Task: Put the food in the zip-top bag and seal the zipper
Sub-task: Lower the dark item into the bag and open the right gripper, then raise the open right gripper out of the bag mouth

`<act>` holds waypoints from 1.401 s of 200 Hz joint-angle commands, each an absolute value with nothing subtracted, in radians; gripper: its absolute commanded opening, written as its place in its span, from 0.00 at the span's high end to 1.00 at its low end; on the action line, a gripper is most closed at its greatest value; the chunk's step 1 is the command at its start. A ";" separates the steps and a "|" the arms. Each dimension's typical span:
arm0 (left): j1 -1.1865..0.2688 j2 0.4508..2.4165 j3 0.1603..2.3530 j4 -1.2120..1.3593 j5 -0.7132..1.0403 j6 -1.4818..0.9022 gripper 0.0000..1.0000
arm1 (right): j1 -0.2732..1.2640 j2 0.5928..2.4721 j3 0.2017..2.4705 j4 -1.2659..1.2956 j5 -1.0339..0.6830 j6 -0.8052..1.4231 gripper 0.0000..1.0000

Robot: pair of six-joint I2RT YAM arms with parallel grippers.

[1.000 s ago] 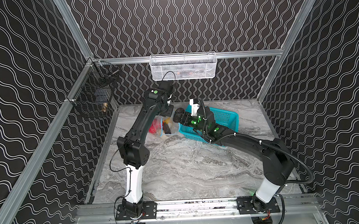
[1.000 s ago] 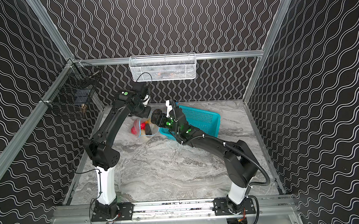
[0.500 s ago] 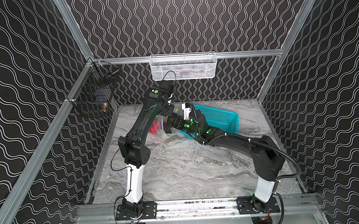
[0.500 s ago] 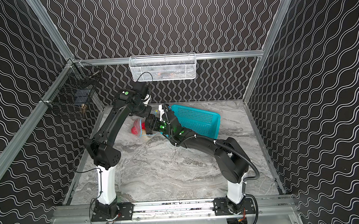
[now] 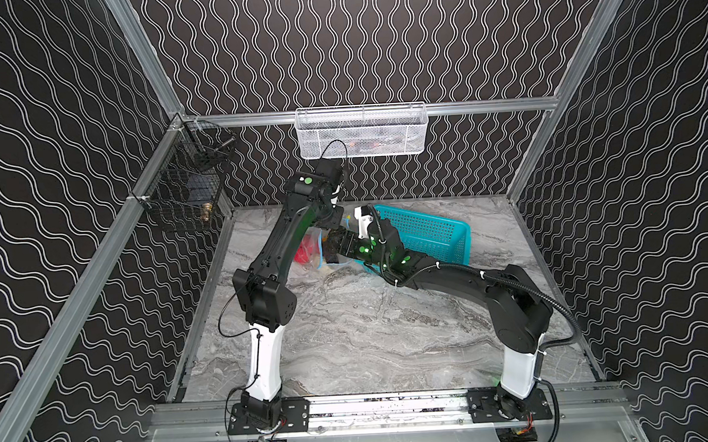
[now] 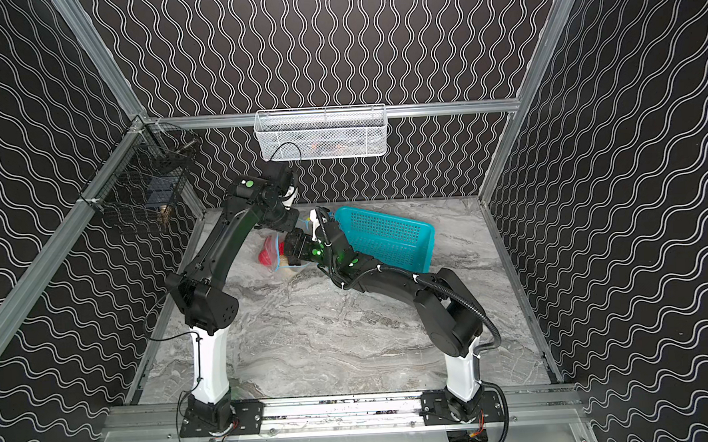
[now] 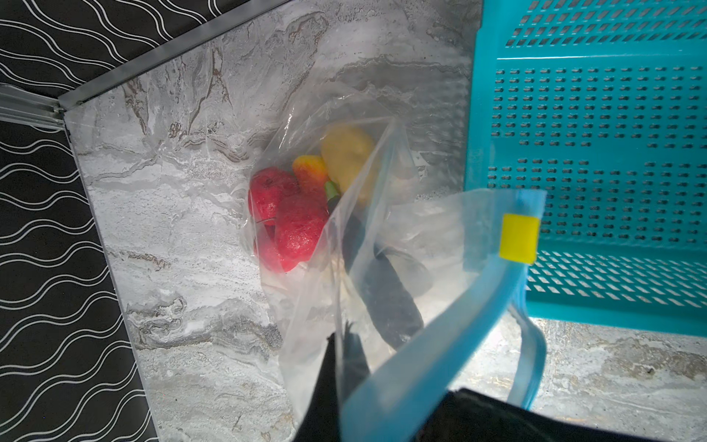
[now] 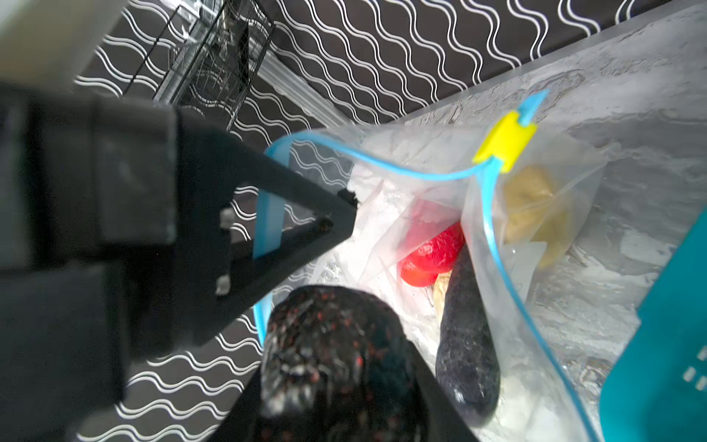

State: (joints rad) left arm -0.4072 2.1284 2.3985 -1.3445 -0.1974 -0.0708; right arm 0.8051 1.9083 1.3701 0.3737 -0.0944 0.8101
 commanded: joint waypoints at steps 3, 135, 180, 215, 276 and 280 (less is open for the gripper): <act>-0.407 2.120 2.399 -1.345 -0.189 -0.060 1.00 | 0.808 1.928 1.386 0.395 -0.094 0.830 0.68; -0.407 2.111 2.396 -1.344 -0.195 -0.060 1.00 | 0.818 1.873 1.349 0.428 -0.092 0.826 0.30; -0.408 2.108 2.392 -1.340 -0.195 -0.062 1.00 | 0.834 1.797 1.317 0.391 -0.069 0.797 0.31; -0.407 2.112 2.395 -1.342 -0.187 -0.065 1.00 | 0.837 1.713 1.281 0.321 0.006 0.785 0.31; -0.409 2.103 2.353 -1.326 -0.125 -0.076 1.00 | 0.823 1.731 1.555 -0.056 0.129 0.737 0.38; -0.409 2.102 2.352 -1.324 -0.124 -0.076 1.00 | 0.822 1.736 1.567 -0.073 0.134 0.745 0.40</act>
